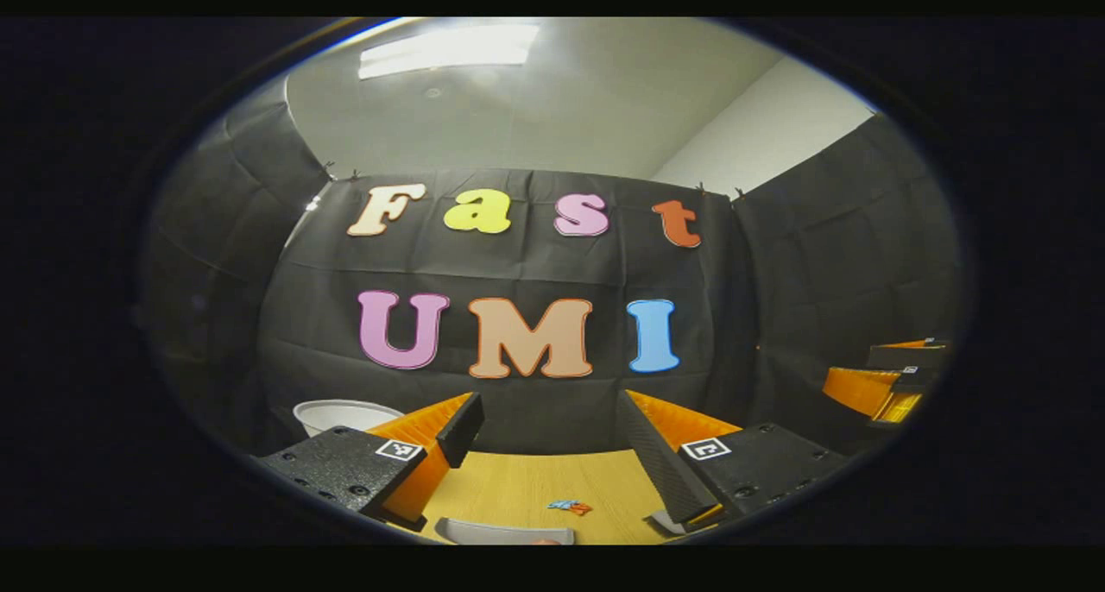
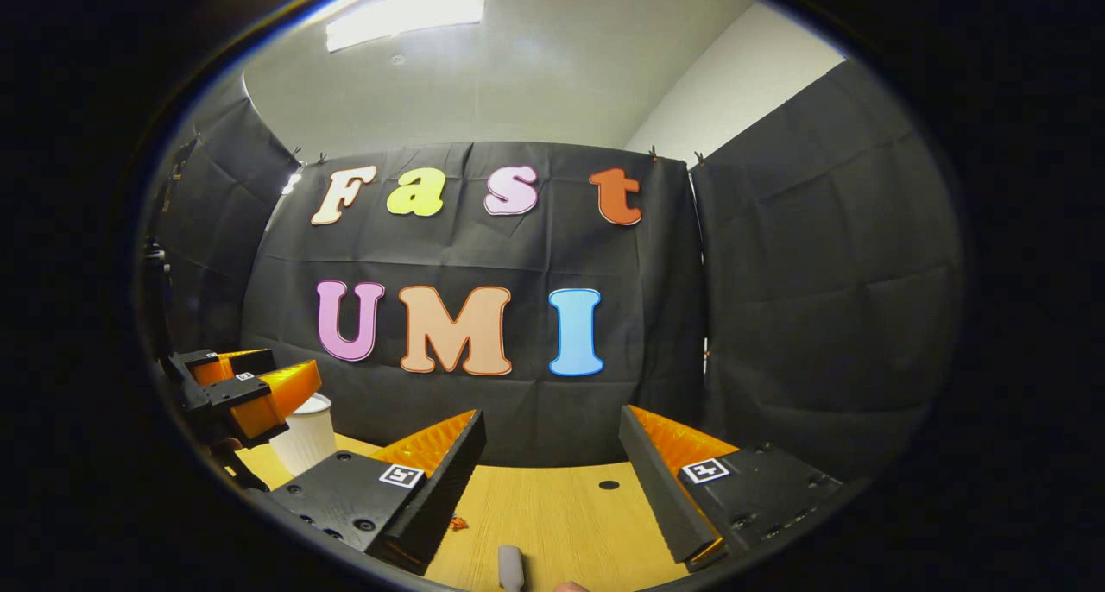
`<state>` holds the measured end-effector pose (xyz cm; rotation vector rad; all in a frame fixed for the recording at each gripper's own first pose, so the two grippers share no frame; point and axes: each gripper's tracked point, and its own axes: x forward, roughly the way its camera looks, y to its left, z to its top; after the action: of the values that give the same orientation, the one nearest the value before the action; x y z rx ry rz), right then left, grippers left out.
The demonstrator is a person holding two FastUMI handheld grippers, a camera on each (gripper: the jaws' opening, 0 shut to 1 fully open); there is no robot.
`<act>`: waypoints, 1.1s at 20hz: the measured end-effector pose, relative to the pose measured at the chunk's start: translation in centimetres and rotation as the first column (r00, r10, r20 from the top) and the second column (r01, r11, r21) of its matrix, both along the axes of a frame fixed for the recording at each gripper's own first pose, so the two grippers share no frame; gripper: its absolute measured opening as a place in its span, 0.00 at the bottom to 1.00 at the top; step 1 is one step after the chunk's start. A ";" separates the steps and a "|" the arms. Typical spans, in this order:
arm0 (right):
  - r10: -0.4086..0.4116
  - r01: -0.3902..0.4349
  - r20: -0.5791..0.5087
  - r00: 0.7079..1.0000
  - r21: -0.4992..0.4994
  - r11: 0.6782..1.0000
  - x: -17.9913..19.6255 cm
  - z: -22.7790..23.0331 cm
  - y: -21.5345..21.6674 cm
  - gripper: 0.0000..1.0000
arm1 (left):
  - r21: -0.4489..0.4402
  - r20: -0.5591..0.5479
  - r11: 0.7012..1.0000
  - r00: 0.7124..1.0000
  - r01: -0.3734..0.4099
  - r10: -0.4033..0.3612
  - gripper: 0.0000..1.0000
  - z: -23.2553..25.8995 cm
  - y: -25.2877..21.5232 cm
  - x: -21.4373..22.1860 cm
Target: Pick up the small broom and dustpan from the desktop, sweep the trash into the dustpan with the broom, and then empty the trash into the garbage bin.
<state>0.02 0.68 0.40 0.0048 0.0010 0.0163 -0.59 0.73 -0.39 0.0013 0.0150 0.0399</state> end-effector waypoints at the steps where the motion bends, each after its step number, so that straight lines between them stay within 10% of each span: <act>1: 0.003 -0.003 -0.003 1.000 -0.001 1.000 -0.1 0.0 -0.1 0.92 | 0.000 -0.002 1.000 1.000 -0.001 0.001 0.93 -0.1 0.0 -0.1; 22: 0.080 -0.080 -0.044 0.996 -0.001 0.997 0.4 -1.3 2.3 0.92 | 0.034 -0.055 0.999 0.998 -0.024 0.026 0.93 -1.5 1.9 -1.5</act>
<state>0.44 3.00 -0.93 0.0029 0.0448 0.0967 -2.11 2.66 -1.86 0.0357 0.0701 0.0653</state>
